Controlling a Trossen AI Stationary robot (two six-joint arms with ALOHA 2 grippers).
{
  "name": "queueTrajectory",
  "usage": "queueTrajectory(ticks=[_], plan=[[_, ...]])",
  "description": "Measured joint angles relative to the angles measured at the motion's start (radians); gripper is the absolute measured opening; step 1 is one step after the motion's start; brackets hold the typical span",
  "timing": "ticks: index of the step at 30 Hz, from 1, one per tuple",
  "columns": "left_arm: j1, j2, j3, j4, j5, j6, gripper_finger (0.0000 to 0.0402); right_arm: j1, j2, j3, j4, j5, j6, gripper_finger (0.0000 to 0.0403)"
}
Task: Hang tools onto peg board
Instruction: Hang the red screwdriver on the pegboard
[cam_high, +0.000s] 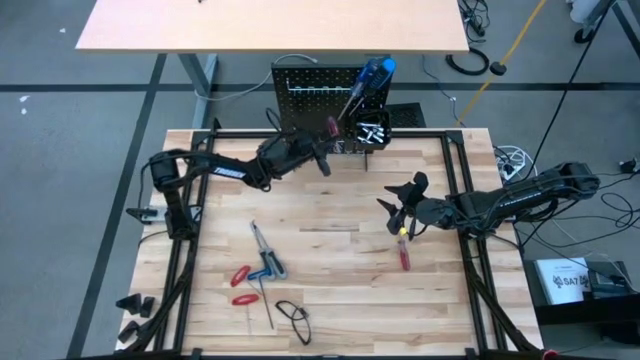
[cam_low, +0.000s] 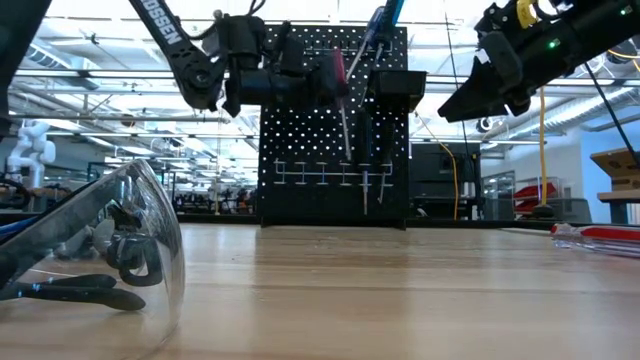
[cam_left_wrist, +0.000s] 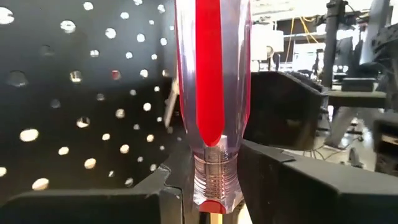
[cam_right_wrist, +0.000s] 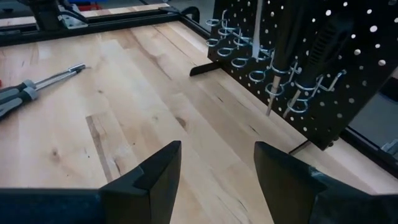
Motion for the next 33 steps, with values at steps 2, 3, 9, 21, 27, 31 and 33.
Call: queueTrajectory(ticks=[2, 3, 9, 21, 27, 31, 33], plan=[[0.007, 0.012, 0.007, 0.014, -0.003, 0.000, 0.0095, 0.000, 0.000, 0.000, -0.010, 0.000, 0.007, 0.0194], [0.012, 0.014, 0.008, 0.014, -0.003, 0.000, 0.0095, 0.000, 0.000, 0.000, -0.011, 0.000, 0.008, 0.0194], [0.029, 0.014, 0.008, 0.008, -0.002, -0.003, 0.0095, 0.000, 0.000, 0.000, -0.014, 0.000, 0.006, 0.0194], [0.035, 0.058, 0.010, -0.003, 0.002, -0.003, 0.0095, 0.000, 0.000, 0.000, -0.009, 0.000, 0.006, 0.0194], [0.044, 0.082, 0.010, 0.013, 0.002, -0.008, 0.0095, 0.000, 0.000, 0.000, -0.008, -0.001, 0.008, 0.0194], [0.044, 0.104, 0.012, 0.011, 0.002, -0.010, 0.0095, 0.000, 0.000, 0.000, -0.008, 0.000, 0.008, 0.0194], [0.043, 0.118, 0.024, 0.008, 0.002, -0.010, 0.0095, 0.000, 0.000, 0.000, -0.008, 0.000, 0.008, 0.0194]])
